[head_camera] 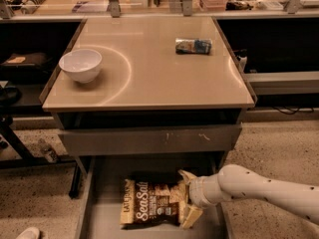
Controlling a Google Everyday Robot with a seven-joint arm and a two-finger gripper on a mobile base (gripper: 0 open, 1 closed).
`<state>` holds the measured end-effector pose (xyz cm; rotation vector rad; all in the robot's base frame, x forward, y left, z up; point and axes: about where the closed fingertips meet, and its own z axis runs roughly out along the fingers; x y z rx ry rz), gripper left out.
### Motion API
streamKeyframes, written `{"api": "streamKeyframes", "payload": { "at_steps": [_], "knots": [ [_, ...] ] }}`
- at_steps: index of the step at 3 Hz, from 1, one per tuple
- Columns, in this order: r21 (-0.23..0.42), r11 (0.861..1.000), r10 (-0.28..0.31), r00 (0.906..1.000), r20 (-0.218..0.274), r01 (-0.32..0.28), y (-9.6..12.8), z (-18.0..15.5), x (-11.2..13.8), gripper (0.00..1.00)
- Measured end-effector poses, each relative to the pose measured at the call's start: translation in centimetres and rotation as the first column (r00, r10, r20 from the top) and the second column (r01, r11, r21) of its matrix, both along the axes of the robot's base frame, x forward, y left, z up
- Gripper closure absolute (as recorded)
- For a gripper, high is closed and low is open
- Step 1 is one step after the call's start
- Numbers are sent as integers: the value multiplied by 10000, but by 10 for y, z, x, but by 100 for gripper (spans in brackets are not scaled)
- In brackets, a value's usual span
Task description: Pick brown chip bag from middle drawer and place on counter
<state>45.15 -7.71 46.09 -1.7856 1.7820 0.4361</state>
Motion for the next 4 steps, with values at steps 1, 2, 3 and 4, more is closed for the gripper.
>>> {"api": "streamKeyframes", "payload": {
  "at_steps": [1, 2, 3, 4],
  "knots": [
    [311, 9994, 140, 9997, -197, -134, 3, -33, 1, 0],
    [439, 9990, 109, 9978, -650, -81, 5, -68, 4, 0],
    [428, 9988, 259, 9957, -893, -222, 14, -91, 12, 0],
    [437, 9988, 268, 9956, -901, -230, 15, -92, 12, 19]
  ]
}}
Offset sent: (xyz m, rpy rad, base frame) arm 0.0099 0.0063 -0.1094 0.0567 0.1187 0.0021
